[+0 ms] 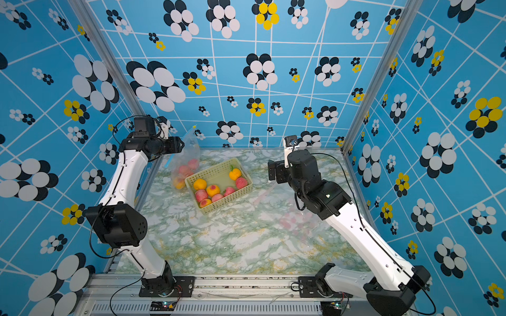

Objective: Place the peach in a zip-top bag and seal the zipper
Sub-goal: Place the zipper food storage bag at the center of the board, then pick up the zipper food storage bag.

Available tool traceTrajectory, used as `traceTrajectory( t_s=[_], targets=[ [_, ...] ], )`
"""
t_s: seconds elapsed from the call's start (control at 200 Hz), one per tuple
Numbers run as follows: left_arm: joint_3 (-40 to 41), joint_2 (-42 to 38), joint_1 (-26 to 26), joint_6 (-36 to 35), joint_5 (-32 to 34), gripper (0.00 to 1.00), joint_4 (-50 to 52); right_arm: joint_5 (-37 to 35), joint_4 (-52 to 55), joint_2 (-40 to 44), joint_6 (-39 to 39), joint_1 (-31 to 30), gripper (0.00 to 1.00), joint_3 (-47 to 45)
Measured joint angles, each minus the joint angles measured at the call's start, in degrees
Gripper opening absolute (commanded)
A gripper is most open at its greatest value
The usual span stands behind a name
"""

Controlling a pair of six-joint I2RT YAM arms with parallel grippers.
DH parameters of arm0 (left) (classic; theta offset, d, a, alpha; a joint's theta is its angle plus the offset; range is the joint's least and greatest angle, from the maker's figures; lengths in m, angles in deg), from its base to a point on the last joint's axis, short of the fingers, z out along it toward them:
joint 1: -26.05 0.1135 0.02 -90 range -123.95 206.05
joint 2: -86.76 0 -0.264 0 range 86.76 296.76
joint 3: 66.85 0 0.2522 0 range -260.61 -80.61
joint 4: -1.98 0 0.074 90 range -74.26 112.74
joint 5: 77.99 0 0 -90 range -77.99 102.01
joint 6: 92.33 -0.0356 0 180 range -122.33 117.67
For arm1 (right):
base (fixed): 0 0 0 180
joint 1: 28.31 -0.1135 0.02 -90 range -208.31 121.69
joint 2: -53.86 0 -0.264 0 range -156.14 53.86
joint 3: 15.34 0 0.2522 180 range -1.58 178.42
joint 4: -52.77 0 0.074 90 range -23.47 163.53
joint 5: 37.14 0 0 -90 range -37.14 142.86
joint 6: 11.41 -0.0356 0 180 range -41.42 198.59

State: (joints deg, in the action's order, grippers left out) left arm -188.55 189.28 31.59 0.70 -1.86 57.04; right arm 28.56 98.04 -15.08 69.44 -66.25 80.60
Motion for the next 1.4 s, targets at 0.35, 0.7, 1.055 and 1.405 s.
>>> traceTrajectory(
  t_s=[0.35, 0.7, 1.055, 1.405],
  targets=[
    [5.4, -12.9, -0.4, 2.4, 2.1, 0.99, 0.0, -2.3, 11.0, -14.2, -7.1, 3.8, 0.98, 6.4],
    [27.4, -35.2, -0.7, 8.5, 4.6, 0.99, -9.3, 5.1, 14.6, -37.6, -17.8, 12.6, 0.82, 12.8],
    [47.0, -49.4, -0.7, 15.5, 9.5, 0.99, -22.2, 5.5, 16.5, -63.0, -26.5, 17.7, 0.81, 36.9],
    [52.0, -50.9, -0.7, 18.0, 9.8, 0.99, -25.0, 5.4, 22.4, -72.8, -29.3, 20.7, 0.76, 48.3]
  ],
)
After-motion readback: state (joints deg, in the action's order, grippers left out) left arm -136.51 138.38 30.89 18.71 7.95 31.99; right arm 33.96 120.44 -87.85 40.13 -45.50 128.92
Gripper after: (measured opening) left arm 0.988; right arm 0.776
